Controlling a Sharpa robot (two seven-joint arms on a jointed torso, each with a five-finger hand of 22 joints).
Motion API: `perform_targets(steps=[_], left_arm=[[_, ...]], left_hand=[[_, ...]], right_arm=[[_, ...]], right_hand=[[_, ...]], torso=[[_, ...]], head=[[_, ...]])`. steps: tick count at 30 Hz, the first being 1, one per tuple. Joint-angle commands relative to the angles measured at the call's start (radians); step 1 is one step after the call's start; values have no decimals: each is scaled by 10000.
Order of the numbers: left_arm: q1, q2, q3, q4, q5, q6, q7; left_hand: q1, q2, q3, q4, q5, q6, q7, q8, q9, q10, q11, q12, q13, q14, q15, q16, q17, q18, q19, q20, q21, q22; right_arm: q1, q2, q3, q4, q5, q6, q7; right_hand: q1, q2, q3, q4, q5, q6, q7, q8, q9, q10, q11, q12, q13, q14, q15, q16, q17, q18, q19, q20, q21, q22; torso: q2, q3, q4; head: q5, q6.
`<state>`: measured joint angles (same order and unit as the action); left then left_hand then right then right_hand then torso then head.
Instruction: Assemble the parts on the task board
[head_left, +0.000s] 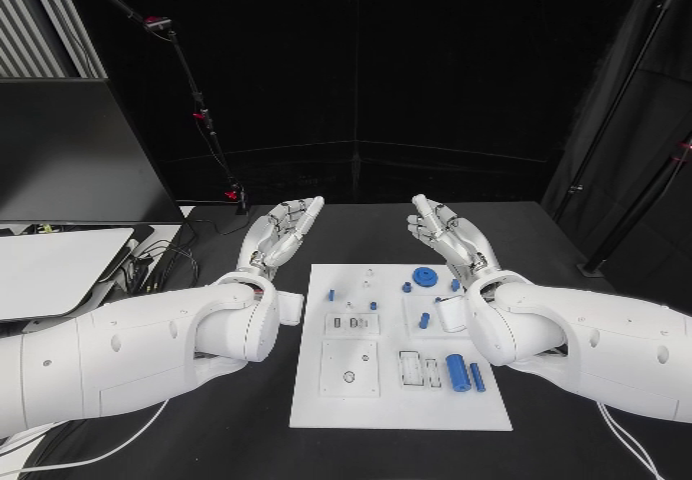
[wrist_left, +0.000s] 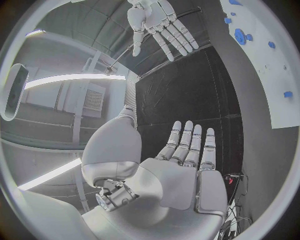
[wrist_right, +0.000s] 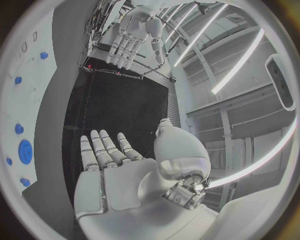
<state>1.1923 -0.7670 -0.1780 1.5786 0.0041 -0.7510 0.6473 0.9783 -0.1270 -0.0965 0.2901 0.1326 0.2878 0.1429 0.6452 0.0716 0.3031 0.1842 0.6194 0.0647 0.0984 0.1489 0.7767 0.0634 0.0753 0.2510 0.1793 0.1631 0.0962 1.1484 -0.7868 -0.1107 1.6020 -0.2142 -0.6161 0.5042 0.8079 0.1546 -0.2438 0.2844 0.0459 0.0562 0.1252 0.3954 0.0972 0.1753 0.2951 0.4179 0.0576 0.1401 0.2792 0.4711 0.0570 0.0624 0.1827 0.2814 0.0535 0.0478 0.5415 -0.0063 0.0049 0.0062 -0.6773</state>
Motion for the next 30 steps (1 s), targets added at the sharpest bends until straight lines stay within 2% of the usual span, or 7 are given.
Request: perform_targets(steps=[1, 9, 10, 11, 12, 21, 30], left_arm=[[229, 32, -192, 48, -181, 336, 3216], [565, 64, -586, 79, -223, 438, 4124], [571, 64, -593, 79, -224, 440, 4140], [570, 254, -594, -210, -223, 563, 4011], [570, 268, -594, -225, -223, 570, 4000], [571, 334, -594, -280, -223, 657, 3916], [573, 359, -594, -347, -223, 795, 3850]], left_hand=[[297, 17, 16, 99, 79, 134, 920, 198, 22, 131, 51, 188, 20, 30, 126, 220, 24, 161, 113, 30, 73, 33], [317, 81, 63, 95, 84, 141, 971, 241, 11, 156, 105, 231, 20, 64, 185, 248, 25, 152, 137, 77, 117, 53], [317, 81, 63, 95, 84, 141, 971, 241, 11, 156, 105, 231, 20, 64, 185, 248, 25, 152, 137, 77, 117, 53], [318, 81, 63, 95, 84, 141, 972, 241, 11, 156, 107, 232, 20, 65, 186, 248, 25, 151, 137, 78, 117, 53], [321, 86, 68, 96, 84, 141, 989, 248, 8, 161, 125, 240, 20, 74, 206, 254, 25, 147, 132, 94, 119, 53], [311, 81, 69, 97, 84, 116, 1039, 257, -5, 144, 178, 248, 13, 70, 265, 254, 19, 132, 109, 140, 123, 51], [335, 338, 205, 85, 42, 271, 1000, 386, 0, 224, 167, 326, 13, 176, 303, 294, 18, 174, 203, 244, 244, 105]], right_arm=[[113, -14, -74, 71, -1406, 1066, 53], [162, -17, -126, 88, -1564, 1179, 52], [162, -17, -126, 88, -1564, 1179, 52], [160, -178, -126, 42, -1561, 1210, -35], [160, -192, -127, 42, -1561, 1214, -38], [161, -380, -126, 88, -1564, 1221, -94], [168, -844, -116, 269, -1591, 1637, -453]], right_hand=[[92, 20, 8, 67, 34, 98, 1732, 57, 14, 15, 48, 45, 9, 12, 50, 60, 8, 121, -15, 84, 65, 9], [122, 32, 12, 67, 33, 93, 1722, 57, 8, 21, 51, 76, 13, 13, 52, 72, 8, 120, -7, 85, 70, 12], [122, 32, 12, 67, 33, 93, 1722, 57, 8, 21, 51, 76, 13, 13, 52, 72, 8, 120, -7, 85, 70, 12], [122, 32, 12, 67, 33, 93, 1722, 57, 8, 21, 51, 76, 13, 13, 52, 72, 8, 120, -7, 85, 70, 12], [122, 32, 12, 67, 33, 93, 1722, 57, 8, 21, 51, 76, 13, 13, 52, 72, 8, 120, -7, 85, 70, 12], [182, 69, 13, 70, 32, 88, 1719, 65, -4, 59, 53, 166, 28, 30, 64, 126, 14, 115, 18, 87, 85, 21], [375, 117, -39, 74, 33, 64, 1585, 147, -38, 295, 64, 562, 87, 461, 56, 708, 92, 119, 104, 79, 153, 52]], torso=[[0, -3, 4], [0, -3, 4], [0, -3, 4], [13, 1, 9], [17, 4, 15], [179, 71, 76], [568, 128, 137]], head=[[0, -2], [0, -2], [0, -2], [79, -329], [68, -337], [94, -244], [62, -136]])
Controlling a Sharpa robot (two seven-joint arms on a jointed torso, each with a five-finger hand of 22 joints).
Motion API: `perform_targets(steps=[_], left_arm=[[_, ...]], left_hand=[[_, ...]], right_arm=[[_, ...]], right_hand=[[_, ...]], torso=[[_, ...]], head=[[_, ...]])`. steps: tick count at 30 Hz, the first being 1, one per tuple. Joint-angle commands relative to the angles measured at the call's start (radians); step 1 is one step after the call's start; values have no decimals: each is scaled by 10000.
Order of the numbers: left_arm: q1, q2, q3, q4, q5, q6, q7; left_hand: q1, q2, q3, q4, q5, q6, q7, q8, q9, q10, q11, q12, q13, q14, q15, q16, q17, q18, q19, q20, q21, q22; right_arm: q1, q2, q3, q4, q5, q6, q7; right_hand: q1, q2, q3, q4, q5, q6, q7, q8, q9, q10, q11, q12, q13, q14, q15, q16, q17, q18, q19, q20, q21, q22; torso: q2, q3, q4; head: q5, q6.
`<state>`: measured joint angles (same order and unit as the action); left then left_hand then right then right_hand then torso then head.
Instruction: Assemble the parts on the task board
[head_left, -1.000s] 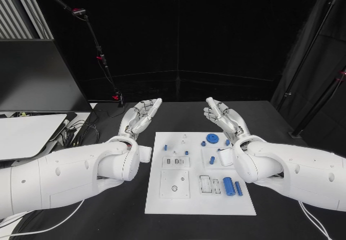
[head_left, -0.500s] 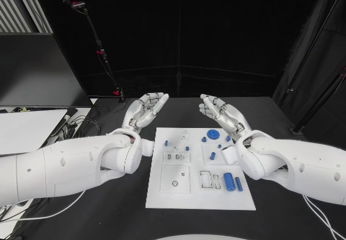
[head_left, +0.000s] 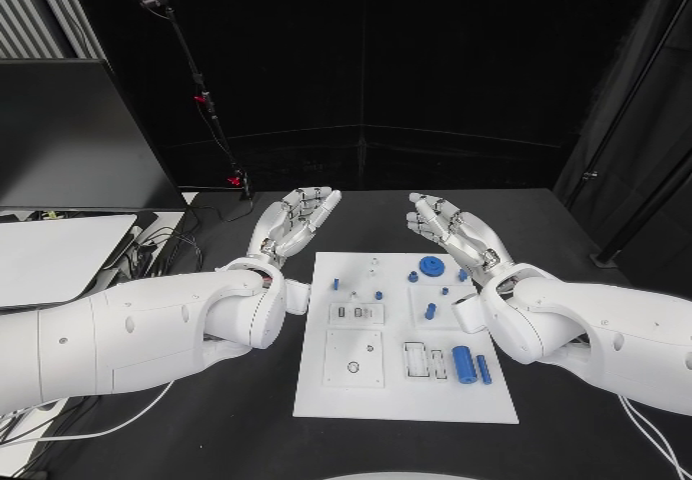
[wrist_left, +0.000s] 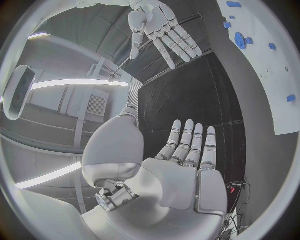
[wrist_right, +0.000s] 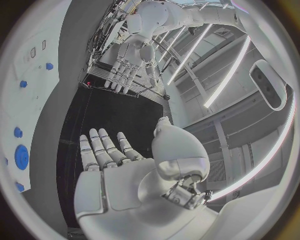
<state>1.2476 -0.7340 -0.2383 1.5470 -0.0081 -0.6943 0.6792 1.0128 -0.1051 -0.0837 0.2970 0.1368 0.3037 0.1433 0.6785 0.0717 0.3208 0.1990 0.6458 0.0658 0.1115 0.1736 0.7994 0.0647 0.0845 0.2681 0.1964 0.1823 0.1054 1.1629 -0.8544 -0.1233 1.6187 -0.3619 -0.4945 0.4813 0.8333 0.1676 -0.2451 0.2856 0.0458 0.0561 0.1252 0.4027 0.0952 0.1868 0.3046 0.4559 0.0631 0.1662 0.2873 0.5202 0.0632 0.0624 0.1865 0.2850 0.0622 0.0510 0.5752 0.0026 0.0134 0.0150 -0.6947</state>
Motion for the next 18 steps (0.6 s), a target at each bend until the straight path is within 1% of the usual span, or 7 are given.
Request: perform_targets(steps=[1, 7, 9, 11, 12, 14, 18], left_arm=[[20, 41, 9, -59, -100, 244, 3523], [21, 86, 10, -159, -100, 294, 3497], [22, 96, 10, -165, -100, 309, 3484], [23, 106, 10, -150, -100, 321, 3464], [24, 106, 11, -124, -100, 318, 3455], [28, 96, 11, -55, -100, 335, 3441], [37, 71, 11, 90, -101, 381, 3413]], left_hand=[[-8, 139, 87, 16, -2, 131, 994, 62, -2, 56, 18, 68, 1, 62, 57, 71, 5, 89, 36, 82, 59, 16], [-5, 196, 116, 13, 0, 160, 1004, 76, -8, 74, 34, 78, -2, 90, 77, 73, 1, 104, 52, 110, 86, 27], [-3, 249, 141, 11, -8, 208, 1036, 92, -16, 120, 62, 101, -2, 126, 99, 73, -2, 122, 76, 146, 122, 42], [-5, 254, 144, 10, -11, 220, 1066, 92, -22, 139, 92, 109, -4, 143, 123, 72, -3, 127, 86, 170, 138, 49], [-7, 255, 145, 10, -11, 222, 1083, 90, -26, 146, 109, 111, -5, 149, 136, 69, -4, 129, 87, 182, 145, 51], [-19, 261, 146, 13, -15, 219, 1115, 82, -33, 150, 139, 110, -8, 155, 162, 62, -7, 130, 97, 208, 162, 58], [-64, 232, 126, 15, -26, 217, 1156, 72, -43, 145, 181, 102, -14, 155, 201, 46, -10, 131, 82, 248, 169, 58]], right_arm=[[26, -246, 13, 130, -128, 473, -268], [76, -580, 22, 131, -222, 684, -409], [95, -669, 24, 132, -237, 690, -376], [117, -771, 26, 156, -249, 690, -326], [130, -820, 27, 172, -262, 692, -308], [155, -914, 29, 207, -299, 694, -292], [255, -1118, 34, 275, -468, 727, -325]], right_hand=[[137, -6, -35, 63, 32, 63, 1578, 86, -21, 212, -34, 233, 37, 240, -29, 263, 32, 122, 83, 41, 76, 25], [206, 42, -76, 63, 28, 85, 1521, 228, -17, 281, -36, 372, 41, 325, -40, 339, 16, 131, 262, 38, 164, 76], [309, 103, -117, 66, 23, 244, 1360, 527, 28, 453, -36, 641, 67, 488, -48, 514, 20, 138, 370, 28, 226, 106], [432, 141, -142, 50, 30, 451, 1301, 797, 69, 719, -42, 964, 109, 752, -77, 780, 47, 156, 588, 24, 331, 165], [519, 154, -166, 50, 31, 577, 1236, 945, 81, 868, -56, 1070, 119, 1016, -110, 923, 65, 189, 856, 15, 457, 235], [613, 171, -203, 53, 23, 678, 1165, 1032, 65, 999, -54, 1166, 111, 1310, -151, 1003, 59, 223, 1174, 6, 609, 315], [763, 234, -336, 61, 27, 908, 1056, 1180, -22, 1419, -123, 1426, 74, 2674, -379, 1253, 49, 428, 3221, -54, 1554, 799]], torso=[[288, 45, 66], [537, 48, 114], [633, 58, 140], [728, 76, 175], [772, 83, 193], [852, 89, 226], [1027, 106, 325]], head=[[-25, 34], [-27, 113], [-52, 136], [-54, 102], [-54, 113], [-59, 126], [-164, 194]])
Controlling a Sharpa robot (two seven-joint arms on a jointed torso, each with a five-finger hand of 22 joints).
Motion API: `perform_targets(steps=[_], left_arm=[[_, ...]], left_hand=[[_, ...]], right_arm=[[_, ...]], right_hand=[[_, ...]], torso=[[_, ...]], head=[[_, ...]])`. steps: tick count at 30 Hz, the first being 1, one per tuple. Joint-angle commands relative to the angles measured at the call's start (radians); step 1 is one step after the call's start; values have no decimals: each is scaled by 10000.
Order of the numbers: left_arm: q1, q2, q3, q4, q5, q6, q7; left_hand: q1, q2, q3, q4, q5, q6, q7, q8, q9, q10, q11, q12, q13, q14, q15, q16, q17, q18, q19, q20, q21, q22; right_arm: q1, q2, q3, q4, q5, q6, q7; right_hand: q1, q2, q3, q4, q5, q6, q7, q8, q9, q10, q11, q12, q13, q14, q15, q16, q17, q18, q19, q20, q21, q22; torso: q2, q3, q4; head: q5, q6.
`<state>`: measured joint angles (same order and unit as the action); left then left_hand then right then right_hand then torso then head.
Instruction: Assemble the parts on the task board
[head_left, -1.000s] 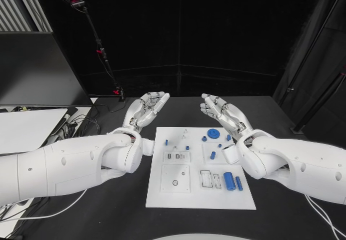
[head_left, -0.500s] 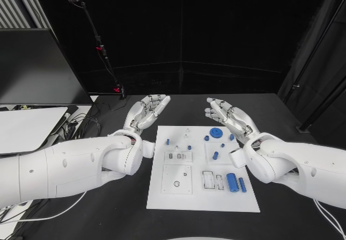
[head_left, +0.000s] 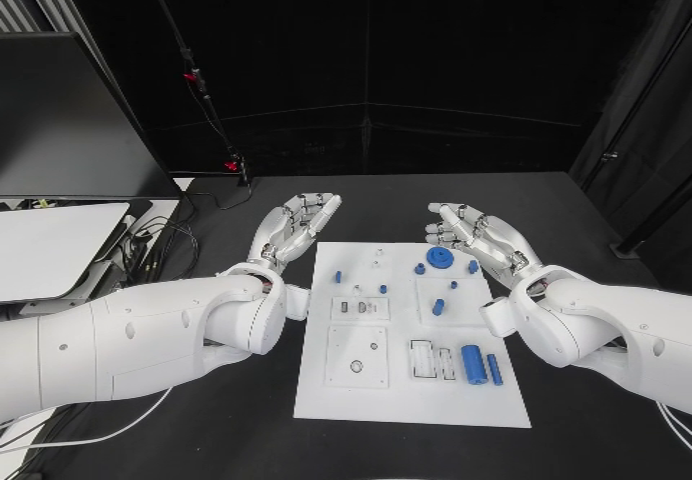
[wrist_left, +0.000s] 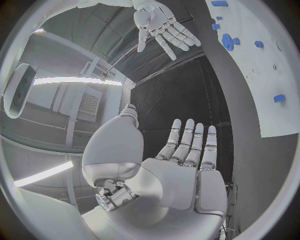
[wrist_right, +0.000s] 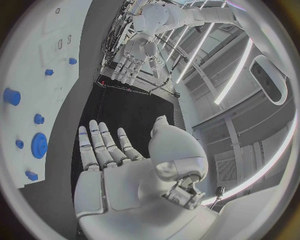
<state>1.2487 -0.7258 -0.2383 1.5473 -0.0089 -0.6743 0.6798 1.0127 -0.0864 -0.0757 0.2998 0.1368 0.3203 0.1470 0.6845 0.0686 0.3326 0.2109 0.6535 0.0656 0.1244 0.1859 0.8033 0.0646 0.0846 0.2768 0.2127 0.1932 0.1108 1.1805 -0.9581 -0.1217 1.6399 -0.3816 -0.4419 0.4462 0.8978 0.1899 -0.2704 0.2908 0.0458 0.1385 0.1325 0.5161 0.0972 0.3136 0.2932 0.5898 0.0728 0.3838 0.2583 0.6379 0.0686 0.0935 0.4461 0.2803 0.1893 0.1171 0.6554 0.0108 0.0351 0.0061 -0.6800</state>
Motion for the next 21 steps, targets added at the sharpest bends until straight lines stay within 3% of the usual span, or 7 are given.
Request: perform_targets(steps=[1, 3, 6, 11, 16, 19, 21], left_arm=[[30, -18, 11, 108, -93, 197, 3400], [33, -33, 11, 141, -93, 216, 3392], [36, -59, 11, 174, -93, 219, 3378], [37, -77, 10, 201, -93, 187, 3348], [37, -79, 9, 195, -93, 169, 3325], [37, -46, 8, 179, -93, 168, 3308], [36, -12, 8, 157, -93, 177, 3298]], left_hand=[[-59, -26, 22, -14, -26, 126, 1090, 44, -3, 29, 54, 23, -13, 22, 86, -5, -10, 135, -13, 103, 66, 5], [-10, -132, -10, -11, -29, 334, 1010, 112, 13, 71, 1, 33, -12, 24, 69, -25, -11, 165, -29, 125, 82, 9], [44, -151, -20, -11, -39, 543, 896, 126, 4, 136, -93, 39, -14, 42, 17, -43, -10, 228, -40, 142, 111, 17], [50, -102, -3, -10, -40, 563, 915, 76, -19, 165, -91, 34, -15, 38, 14, -59, -11, 256, -42, 170, 130, 23], [67, -31, 28, -16, -31, 490, 976, -35, -46, 183, -56, 15, -19, 28, 30, -76, -10, 296, -16, 218, 182, 45], [79, -15, 38, -16, -22, 484, 988, -50, -47, 189, -45, 13, -19, 26, 36, -79, -10, 302, -14, 230, 191, 48], [85, -8, 42, -17, -19, 476, 1002, -62, -48, 191, -34, 9, -19, 25, 42, -81, -9, 307, -15, 238, 194, 49]], right_arm=[[118, -128, 18, 75, -332, 228, 2], [192, -199, 19, 94, -442, 276, -64], [303, -290, 20, 123, -584, 341, -158], [609, -494, 23, 112, -1018, 721, -507], [1056, -533, 24, -153, -1690, 1084, -822], [1295, -472, 24, -400, -2064, 1212, -977], [1414, -401, 24, -593, -2310, 1248, -1045]], right_hand=[[139, 21, -124, 10, 21, 121, 961, 60, -72, 248, -28, 135, -38, 795, -136, 49, -35, 148, 1038, -20, 457, 217], [169, 42, -191, 9, 15, 165, 925, 61, -127, 368, -19, 177, -66, 1193, -169, -76, -75, 202, 1651, -60, 694, 317], [200, 74, -252, 9, 14, 191, 890, 46, -186, 500, -42, 211, -80, 1575, -236, -209, -75, 222, 1882, -73, 761, 318], [321, 174, -374, 6, 1, 149, 730, -98, -343, 890, -190, 249, -92, 2737, -459, -449, -39, 365, 2594, -153, 991, 345], [528, 247, -516, 11, 21, 116, 362, -97, -417, 1467, -461, 95, -107, 4200, -752, -953, 15, 595, 3449, -226, 1228, 355], [668, 247, -572, 1, 70, 141, 103, -14, -407, 1898, -723, 29, -102, 5620, -1113, -743, 296, 848, 4369, -322, 1693, 526], [726, 255, -616, 6, 61, 188, -27, 67, -399, 2246, -937, -11, -101, 6819, -1393, -326, 647, 905, 5170, -540, 2188, 739]], torso=[[264, 31, 138], [329, 50, 181], [407, 79, 217], [578, 139, 316], [677, 164, 342], [717, 159, 353], [744, 158, 375]], head=[[-106, 45], [-185, 47], [-300, 48], [-656, 177], [-866, 249], [-974, 257], [-1018, 281]])
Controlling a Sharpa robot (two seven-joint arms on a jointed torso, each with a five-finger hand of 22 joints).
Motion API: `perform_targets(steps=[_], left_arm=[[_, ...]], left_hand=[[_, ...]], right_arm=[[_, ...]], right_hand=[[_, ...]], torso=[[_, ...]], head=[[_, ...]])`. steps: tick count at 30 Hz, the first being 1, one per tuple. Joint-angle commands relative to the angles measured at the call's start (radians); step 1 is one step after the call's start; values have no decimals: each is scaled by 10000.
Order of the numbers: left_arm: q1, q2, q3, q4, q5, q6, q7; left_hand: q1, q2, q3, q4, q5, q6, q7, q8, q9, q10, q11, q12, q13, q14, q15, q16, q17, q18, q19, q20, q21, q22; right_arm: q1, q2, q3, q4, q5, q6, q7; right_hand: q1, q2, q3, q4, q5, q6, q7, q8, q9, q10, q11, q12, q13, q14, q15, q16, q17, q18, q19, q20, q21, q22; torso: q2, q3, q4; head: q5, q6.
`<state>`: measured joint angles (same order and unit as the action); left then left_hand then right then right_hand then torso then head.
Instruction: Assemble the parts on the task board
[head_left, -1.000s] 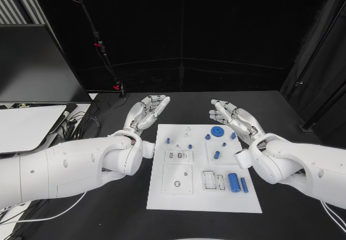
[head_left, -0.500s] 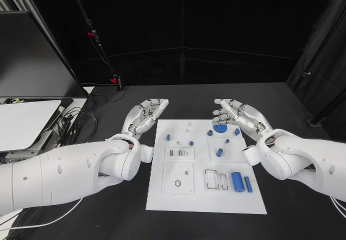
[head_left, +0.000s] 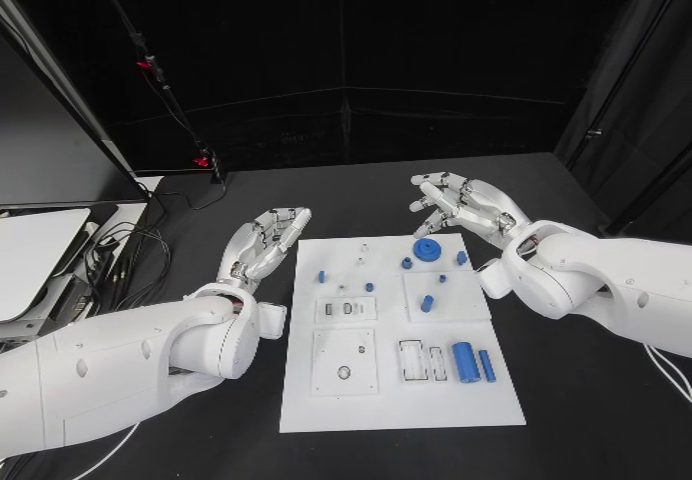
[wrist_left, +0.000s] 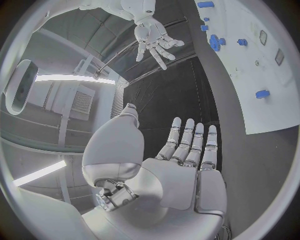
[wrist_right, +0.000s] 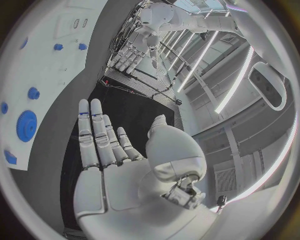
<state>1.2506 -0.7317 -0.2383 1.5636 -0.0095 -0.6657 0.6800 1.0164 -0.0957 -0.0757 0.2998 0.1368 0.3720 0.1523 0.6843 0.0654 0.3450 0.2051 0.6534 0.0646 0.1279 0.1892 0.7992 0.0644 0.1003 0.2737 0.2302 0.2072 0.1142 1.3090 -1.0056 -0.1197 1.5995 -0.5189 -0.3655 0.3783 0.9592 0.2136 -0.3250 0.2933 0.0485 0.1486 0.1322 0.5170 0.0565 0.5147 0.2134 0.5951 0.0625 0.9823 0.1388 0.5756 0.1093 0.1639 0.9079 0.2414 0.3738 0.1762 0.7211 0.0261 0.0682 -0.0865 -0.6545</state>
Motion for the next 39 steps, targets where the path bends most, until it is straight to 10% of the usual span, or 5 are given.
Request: perform_targets(steps=[1, 8, 13, 20, 39], left_arm=[[17, 61, 9, -16, -87, 94, 3294], [16, 119, 9, -60, -87, 111, 3280], [16, 130, 9, -94, -87, 136, 3279], [16, 184, 9, -158, -87, 176, 3268], [4, 270, 8, -315, -88, 318, 3243]], left_hand=[[52, 95, 47, -16, -14, -47, 963, -73, -16, 68, 36, 6, -10, -10, 16, -41, -7, 154, 11, 72, 56, 14], [71, 170, 81, -20, 4, -51, 1013, -108, -12, 82, 82, -4, -9, -7, 52, -44, -5, 166, 18, 117, 85, 25], [87, 218, 102, -22, 22, -38, 1040, -122, -9, 100, 108, -5, -8, 10, 75, -39, -3, 175, 42, 143, 117, 39], [96, 256, 117, -24, 45, -32, 1058, -134, -7, 111, 126, -8, -8, 28, 89, -33, -1, 182, 49, 160, 133, 44], [93, 424, 169, -30, 115, -28, 1130, -182, -6, 132, 195, -25, -9, 94, 141, -22, -1, 193, 59, 215, 181, 60]], right_arm=[[165, 108, 5, -270, -1038, 487, -393], [309, 336, 4, -899, -1773, 357, -466], [332, 521, 1, -1410, -2266, 46, -479], [335, 845, -5, -2096, -3724, -60, -988], [307, 1808, -14, -3602, -8858, 667, -3505]], right_hand=[[158, 18, -91, -17, 48, 113, -65, 99, 9, 354, -261, -135, -5, 1524, -354, 678, 515, 207, 1057, -309, 707, 318], [663, 55, -100, -33, 194, 195, -177, 277, 13, 1375, -772, -435, 31, 4724, -878, 7025, 7920, 116, 3087, -942, 3851, 2199], [1413, -112, -71, -64, 590, 893, -185, 660, 42, 2497, -950, -457, 14, 5620, -1020, 9466, 12771, -767, 4949, -1025, 9368, 9163], [3001, -392, 414, -444, 562, 1938, -237, 679, 80, 3008, -955, -770, 12, 5589, -975, 9589, 12822, -1388, 6089, -949, 11502, 12786], [5809, -1169, 1295, -1245, -15, 5709, -246, -894, 60, 2953, -1059, -2365, 0, 5575, -1088, 9640, 13009, -1389, 5960, -1031, 11607, 12913]], torso=[[93, 6, 48], [115, 4, 79], [71, -9, 75], [44, -3, 101], [70, 36, 164]], head=[[-101, 39], [-124, 39], [-98, -25], [49, -145], [-66, -194]])
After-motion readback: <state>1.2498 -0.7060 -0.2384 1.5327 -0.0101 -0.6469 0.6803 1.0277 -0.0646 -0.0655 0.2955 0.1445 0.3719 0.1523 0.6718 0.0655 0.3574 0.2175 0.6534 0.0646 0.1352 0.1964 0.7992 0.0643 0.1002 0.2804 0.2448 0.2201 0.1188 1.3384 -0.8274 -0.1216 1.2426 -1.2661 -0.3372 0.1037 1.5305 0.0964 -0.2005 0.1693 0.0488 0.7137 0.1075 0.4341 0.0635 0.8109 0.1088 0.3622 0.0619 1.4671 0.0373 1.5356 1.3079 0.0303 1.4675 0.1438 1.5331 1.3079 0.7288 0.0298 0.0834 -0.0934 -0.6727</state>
